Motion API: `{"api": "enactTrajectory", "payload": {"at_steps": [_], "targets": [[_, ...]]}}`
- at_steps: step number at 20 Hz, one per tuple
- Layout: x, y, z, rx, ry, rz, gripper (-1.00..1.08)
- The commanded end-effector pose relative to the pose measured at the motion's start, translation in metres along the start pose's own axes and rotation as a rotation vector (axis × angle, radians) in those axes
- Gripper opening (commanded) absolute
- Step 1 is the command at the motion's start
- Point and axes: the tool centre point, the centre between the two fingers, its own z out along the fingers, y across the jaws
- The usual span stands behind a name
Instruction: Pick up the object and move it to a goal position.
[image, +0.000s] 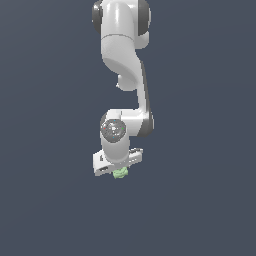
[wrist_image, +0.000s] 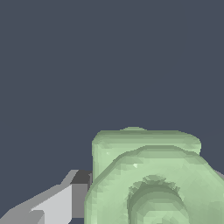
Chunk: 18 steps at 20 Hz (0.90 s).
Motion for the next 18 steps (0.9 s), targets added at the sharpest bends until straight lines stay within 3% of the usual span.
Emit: {"api": "enactTrajectory", "payload": {"at_steps": [1,18], "targets": [[0.001,0.000,0.000,0.000,0.001,0.000,-1.00],[-0.003,-0.011,-0.009,0.000,0.001,0.000,-1.00]]}}
